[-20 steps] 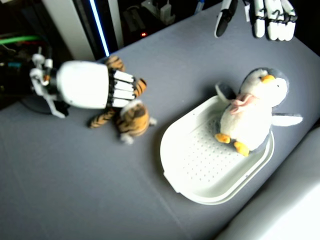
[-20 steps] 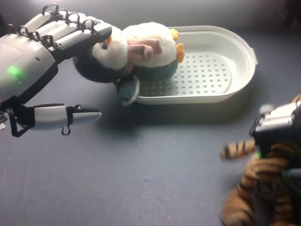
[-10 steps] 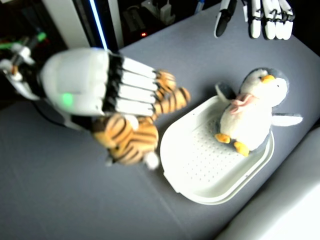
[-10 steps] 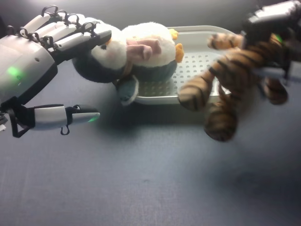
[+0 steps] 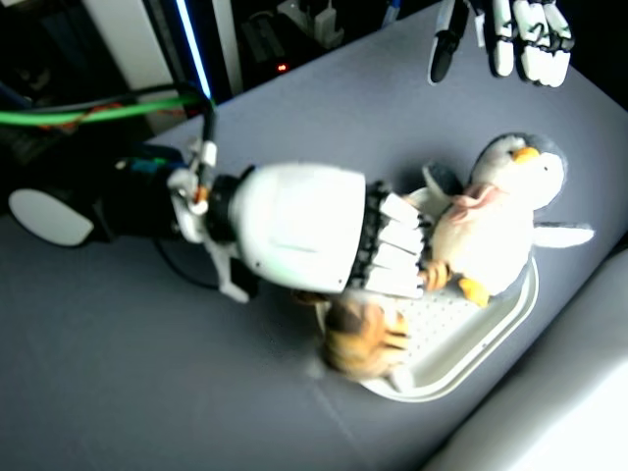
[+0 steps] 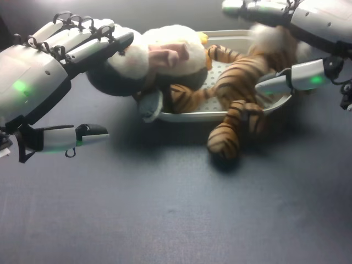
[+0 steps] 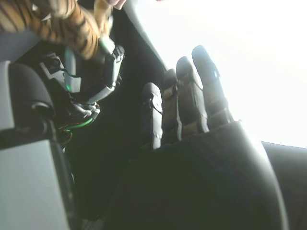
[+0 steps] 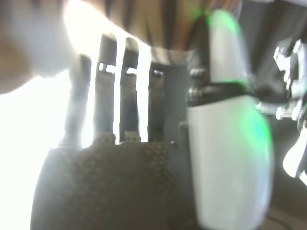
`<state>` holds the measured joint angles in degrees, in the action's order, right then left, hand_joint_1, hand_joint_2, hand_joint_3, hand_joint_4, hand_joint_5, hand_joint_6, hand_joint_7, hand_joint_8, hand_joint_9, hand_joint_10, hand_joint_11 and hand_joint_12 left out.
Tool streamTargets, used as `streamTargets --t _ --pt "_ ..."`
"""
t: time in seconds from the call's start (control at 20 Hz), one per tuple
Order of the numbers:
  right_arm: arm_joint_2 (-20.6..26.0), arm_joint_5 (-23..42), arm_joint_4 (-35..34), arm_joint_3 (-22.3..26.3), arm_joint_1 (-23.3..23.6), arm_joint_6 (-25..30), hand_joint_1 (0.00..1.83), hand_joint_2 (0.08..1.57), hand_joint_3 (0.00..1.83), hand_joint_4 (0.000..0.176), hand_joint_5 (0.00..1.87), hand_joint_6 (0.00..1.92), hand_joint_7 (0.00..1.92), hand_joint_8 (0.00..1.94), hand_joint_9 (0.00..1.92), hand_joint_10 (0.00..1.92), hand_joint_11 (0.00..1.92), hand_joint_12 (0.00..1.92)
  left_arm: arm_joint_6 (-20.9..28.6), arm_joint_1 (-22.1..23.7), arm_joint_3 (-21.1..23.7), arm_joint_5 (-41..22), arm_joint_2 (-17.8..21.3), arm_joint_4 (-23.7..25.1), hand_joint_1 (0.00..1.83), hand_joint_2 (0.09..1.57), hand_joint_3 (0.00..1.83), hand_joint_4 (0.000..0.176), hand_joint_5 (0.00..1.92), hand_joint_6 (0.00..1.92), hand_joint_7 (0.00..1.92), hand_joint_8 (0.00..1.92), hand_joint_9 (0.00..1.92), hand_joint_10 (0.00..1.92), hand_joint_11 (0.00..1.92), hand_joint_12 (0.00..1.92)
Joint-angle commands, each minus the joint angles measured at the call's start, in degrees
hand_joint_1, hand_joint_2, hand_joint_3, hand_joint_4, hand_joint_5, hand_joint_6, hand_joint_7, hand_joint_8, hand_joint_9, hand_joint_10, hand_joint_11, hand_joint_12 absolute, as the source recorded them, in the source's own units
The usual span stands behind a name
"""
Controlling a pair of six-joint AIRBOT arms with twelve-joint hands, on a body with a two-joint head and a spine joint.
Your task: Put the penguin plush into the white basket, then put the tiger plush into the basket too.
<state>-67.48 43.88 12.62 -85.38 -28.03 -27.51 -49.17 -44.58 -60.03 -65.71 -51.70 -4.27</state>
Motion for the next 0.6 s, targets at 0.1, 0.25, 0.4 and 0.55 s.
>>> streamTargets --t 0.1,0.25,0.4,0.55 --pt "3.2 14.8 -4.0 4.3 -2.0 0.1 0.77 0.92 0.00 0.176 0.00 0.00 0.00 0.00 0.00 0.00 0.00 0.00 0.6 -1.9 1.0 -10.9 0.8 -2.1 0.94 0.90 0.00 0.134 0.13 0.00 0.13 0.00 0.16 0.01 0.00 0.54" --pt "7.0 29.6 -11.4 9.5 -11.5 1.8 0.81 0.98 0.02 0.176 0.00 0.00 0.00 0.00 0.00 0.00 0.00 0.00 1.6 -5.6 2.7 -16.2 1.8 -3.7 0.93 0.91 0.00 0.147 0.10 0.00 0.11 0.01 0.10 0.00 0.00 0.31" --pt "8.6 46.0 -17.3 12.8 -21.9 8.5 0.83 0.95 0.00 0.176 0.02 0.00 0.08 0.01 0.11 0.01 0.05 0.02 2.5 -9.3 4.4 -22.4 2.3 -5.1 0.84 0.90 0.00 0.125 0.09 0.00 0.12 0.00 0.13 0.01 0.00 0.41" --pt "9.1 54.2 -20.2 14.9 -26.6 9.5 0.58 1.10 0.01 0.113 0.12 0.00 0.29 0.01 0.30 0.02 0.21 0.09 4.3 -10.9 4.7 -25.0 2.1 -5.6 0.66 1.03 0.01 0.062 0.09 0.00 0.11 0.00 0.16 0.00 0.00 0.64"
